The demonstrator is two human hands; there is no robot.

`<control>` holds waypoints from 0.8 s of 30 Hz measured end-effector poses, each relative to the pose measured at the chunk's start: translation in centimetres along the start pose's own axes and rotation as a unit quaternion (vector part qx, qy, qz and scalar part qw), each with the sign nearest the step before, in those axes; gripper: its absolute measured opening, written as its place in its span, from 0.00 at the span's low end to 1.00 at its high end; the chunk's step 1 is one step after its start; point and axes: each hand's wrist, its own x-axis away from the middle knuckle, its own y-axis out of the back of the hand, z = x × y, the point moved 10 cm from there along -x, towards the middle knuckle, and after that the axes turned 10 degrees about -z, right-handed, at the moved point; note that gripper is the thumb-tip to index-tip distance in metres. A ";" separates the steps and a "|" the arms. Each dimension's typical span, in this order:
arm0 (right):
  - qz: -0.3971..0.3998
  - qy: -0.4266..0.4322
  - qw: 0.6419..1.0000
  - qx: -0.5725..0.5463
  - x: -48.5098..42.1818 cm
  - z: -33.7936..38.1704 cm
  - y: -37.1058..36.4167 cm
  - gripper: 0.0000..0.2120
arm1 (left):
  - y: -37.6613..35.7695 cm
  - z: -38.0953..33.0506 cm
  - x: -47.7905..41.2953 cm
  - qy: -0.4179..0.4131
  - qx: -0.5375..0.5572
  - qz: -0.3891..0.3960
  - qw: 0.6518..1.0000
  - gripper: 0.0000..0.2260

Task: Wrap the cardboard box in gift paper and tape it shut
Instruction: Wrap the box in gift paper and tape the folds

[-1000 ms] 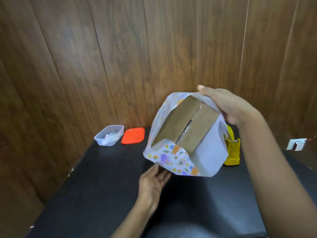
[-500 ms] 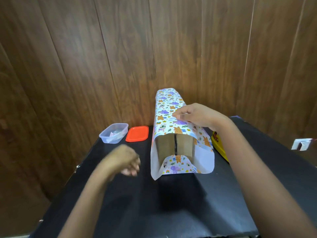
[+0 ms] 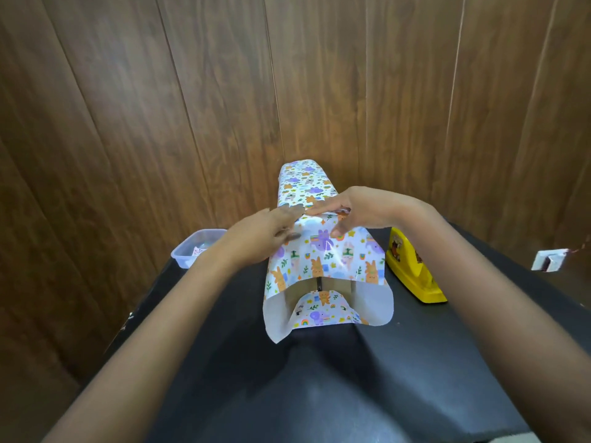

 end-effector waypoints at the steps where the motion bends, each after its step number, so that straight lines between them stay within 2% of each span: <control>1: -0.001 0.000 1.000 0.002 -0.1 0.0 -0.1 0.28 | 0.1 -0.3 0.0 -0.004 -0.013 -0.011 1.000 0.23; 5: -0.034 -0.001 0.999 0.037 -0.5 -0.3 -0.2 0.29 | 0.5 -1.0 0.2 -0.002 -0.055 -0.034 0.998 0.23; 12: -0.039 0.012 0.996 0.074 -0.2 0.0 -0.1 0.31 | -0.5 0.1 0.7 0.034 -0.068 0.023 0.997 0.30; 14: -0.043 0.011 0.997 0.068 -0.2 0.2 0.0 0.28 | 0.0 -0.5 0.4 0.023 -0.058 0.012 0.998 0.25; 16: -0.053 0.015 0.996 0.068 -0.2 0.6 0.3 0.24 | 0.8 0.1 0.3 0.047 0.011 -0.007 0.999 0.18; 19: -0.061 0.019 0.995 0.079 -0.3 1.2 0.5 0.22 | 1.0 2.0 0.3 0.069 0.072 -0.011 0.995 0.17; 21: -0.061 0.019 0.994 0.092 -0.4 1.5 0.5 0.22 | 0.9 2.3 0.3 0.051 0.060 -0.019 0.997 0.19; 24: -0.056 0.014 0.994 0.093 -0.5 1.4 0.5 0.23 | 0.6 1.8 0.1 0.020 -0.017 -0.022 0.999 0.19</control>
